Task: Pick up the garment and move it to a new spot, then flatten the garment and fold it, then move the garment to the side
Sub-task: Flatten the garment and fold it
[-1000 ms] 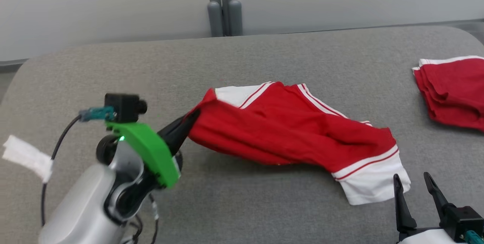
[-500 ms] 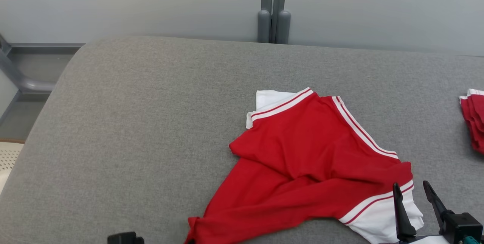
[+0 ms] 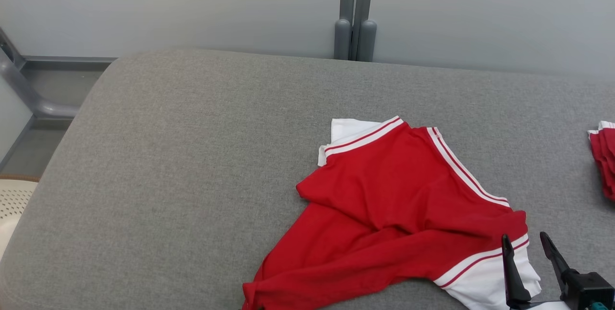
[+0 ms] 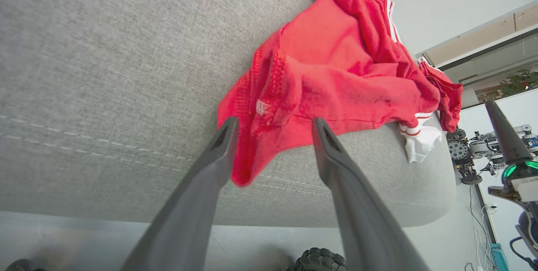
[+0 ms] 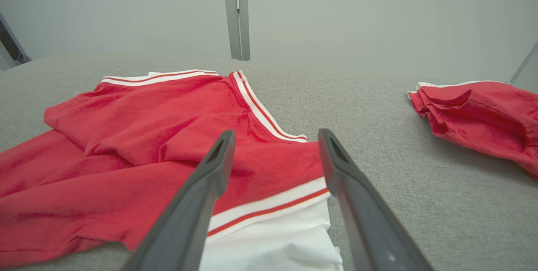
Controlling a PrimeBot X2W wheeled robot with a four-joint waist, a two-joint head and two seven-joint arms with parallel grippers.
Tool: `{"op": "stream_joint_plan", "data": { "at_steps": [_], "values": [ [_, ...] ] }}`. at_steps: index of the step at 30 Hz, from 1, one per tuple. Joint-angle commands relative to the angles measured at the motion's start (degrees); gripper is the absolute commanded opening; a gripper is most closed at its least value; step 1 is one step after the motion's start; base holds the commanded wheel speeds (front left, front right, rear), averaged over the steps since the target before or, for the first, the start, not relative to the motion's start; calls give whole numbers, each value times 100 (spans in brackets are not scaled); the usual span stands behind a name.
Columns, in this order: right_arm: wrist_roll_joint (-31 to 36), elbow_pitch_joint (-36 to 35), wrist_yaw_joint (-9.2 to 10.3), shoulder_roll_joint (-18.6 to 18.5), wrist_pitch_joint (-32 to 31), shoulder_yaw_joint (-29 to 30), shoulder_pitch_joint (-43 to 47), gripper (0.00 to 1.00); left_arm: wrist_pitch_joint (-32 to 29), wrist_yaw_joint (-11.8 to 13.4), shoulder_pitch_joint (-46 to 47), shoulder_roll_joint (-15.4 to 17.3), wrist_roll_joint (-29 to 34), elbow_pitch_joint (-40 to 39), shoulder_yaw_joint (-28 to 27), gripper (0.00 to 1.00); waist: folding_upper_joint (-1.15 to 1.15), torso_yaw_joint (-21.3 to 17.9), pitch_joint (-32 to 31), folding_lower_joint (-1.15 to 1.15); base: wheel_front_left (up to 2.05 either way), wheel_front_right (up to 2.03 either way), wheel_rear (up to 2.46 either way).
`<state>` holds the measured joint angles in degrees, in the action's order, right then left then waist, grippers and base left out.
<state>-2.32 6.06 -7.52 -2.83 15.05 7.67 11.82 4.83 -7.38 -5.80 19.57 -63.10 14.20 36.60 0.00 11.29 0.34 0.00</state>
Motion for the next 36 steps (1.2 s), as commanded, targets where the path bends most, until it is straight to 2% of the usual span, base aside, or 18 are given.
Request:
{"op": "stream_joint_plan", "data": {
  "at_steps": [1,2,6,8,9,10,12,13,18,20,22,25,28,32,36],
  "values": [
    [9,7,7,-14,16,-14,68,100,61,-18,120,23,72,-32,3,96,0,-15,-13,0,0,0,0],
    [0,12,7,-14,16,-19,65,100,99,-19,144,36,101,-46,33,100,0,-26,-21,0,0,0,0],
    [-23,28,7,-14,16,-34,63,100,144,-3,219,111,322,-19,159,100,0,-76,-55,0,0,0,0],
    [-43,30,7,-15,16,-37,72,100,118,96,273,142,487,36,216,100,0,-104,-57,0,0,0,0],
    [-54,31,7,-14,16,-36,74,100,95,137,301,164,555,72,255,71,0,-116,-57,0,0,0,0],
    [-58,33,7,-14,16,-38,77,100,83,191,336,183,607,120,288,45,0,-129,-58,0,0,0,0],
    [-74,34,7,-14,16,-44,82,100,137,280,377,158,673,231,264,18,0,-150,-60,0,0,0,0],
    [-81,36,7,-14,16,-48,81,100,147,279,391,134,667,263,260,0,0,-157,-61,0,0,0,0],
    [-113,40,7,-14,16,-11,114,100,104,121,339,137,290,52,138,0,0,-136,-84,0,0,0,0],
    [-93,57,7,-13,16,-10,156,100,-103,63,262,347,255,-297,299,0,0,-96,-101,0,0,0,0],
    [-108,42,7,-16,16,25,192,100,-404,15,103,478,-77,-817,449,0,0,-40,-109,0,0,0,0],
    [-83,50,7,-14,16,7,178,100,-843,-11,-110,946,-472,-1484,610,0,0,2,-100,0,0,0,0],
    [-116,63,7,-14,16,-21,90,100,-1014,-15,-212,1282,-501,-1635,718,0,0,10,-82,0,0,0,0],
    [-130,66,7,-12,16,-71,58,100,-972,-17,-251,1307,-703,-1369,788,0,0,5,-53,0,0,0,0],
    [-109,89,7,-16,16,-86,73,100,-951,-18,-161,1144,-870,-922,991,0,0,-55,-47,0,0,0,0]
  ]
}}
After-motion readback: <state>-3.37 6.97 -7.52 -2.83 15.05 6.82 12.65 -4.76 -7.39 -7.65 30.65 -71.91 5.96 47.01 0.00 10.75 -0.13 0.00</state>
